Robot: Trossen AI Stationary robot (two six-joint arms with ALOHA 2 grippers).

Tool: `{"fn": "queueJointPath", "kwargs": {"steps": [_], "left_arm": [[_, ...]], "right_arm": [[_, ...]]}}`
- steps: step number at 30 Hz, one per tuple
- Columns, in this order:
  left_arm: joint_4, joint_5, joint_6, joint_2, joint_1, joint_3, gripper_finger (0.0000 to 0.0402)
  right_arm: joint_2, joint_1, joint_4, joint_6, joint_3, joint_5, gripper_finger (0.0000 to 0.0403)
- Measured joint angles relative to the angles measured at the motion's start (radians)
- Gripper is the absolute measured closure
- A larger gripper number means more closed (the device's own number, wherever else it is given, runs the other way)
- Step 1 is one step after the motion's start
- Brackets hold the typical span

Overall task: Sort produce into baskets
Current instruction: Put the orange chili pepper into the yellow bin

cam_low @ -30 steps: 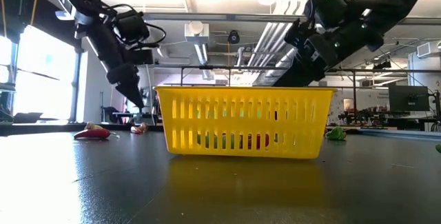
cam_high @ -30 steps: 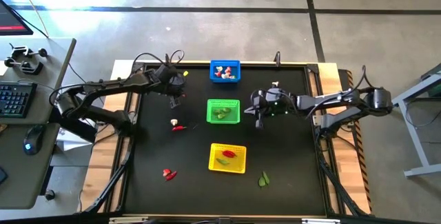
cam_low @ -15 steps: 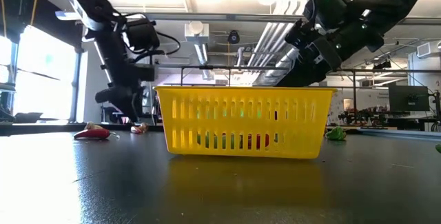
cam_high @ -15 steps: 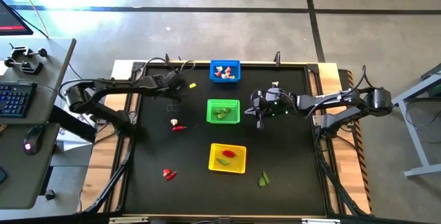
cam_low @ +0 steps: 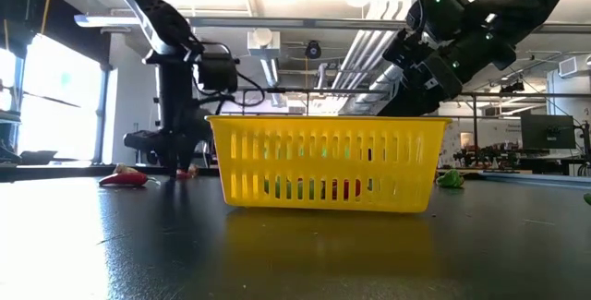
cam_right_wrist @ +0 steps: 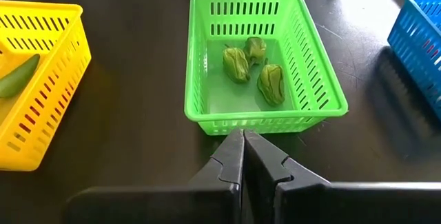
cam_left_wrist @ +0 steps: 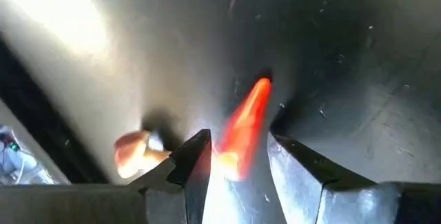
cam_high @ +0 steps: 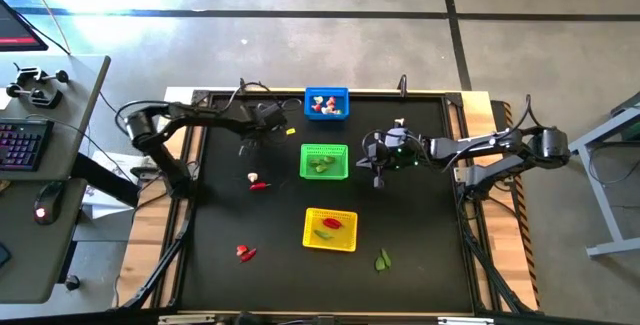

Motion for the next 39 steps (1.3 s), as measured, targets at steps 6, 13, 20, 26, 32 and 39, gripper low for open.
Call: {"fn": "queueJointPath", "kwargs": {"steps": [6, 13, 20, 26, 32, 39], "left_arm": [[-0.003, -0.015, 0.014, 0.042, -0.001, 0.022, 0.0273], [-0.026, -0.001, -0.028, 0.043, -0.001, 0.023, 0.0316], [-0.051, 0.039, -0.151, 0.043, 0.002, 0.027, 0.0393], [-0.126, 0.136, -0.247, -0.009, -0.019, 0.084, 0.0394], [-0.198, 0.208, -0.361, -0.124, -0.105, 0.121, 0.0398], [-0.122, 0.386, -0.548, -0.223, -0.277, 0.152, 0.0399]], "right_arm": [[0.000, 0.000, -0.001, -0.017, 0.000, 0.000, 0.0403], [0.000, 0.000, -0.001, -0.025, 0.000, 0.000, 0.0403], [0.000, 0.000, -0.001, -0.018, 0.000, 0.000, 0.0403], [-0.003, 0.000, -0.001, 0.038, 0.000, 0.011, 0.0403], [-0.011, 0.000, 0.001, 0.088, 0.000, 0.022, 0.0403], [-0.011, 0.000, 0.107, 0.168, 0.000, 0.063, 0.0403]]}}
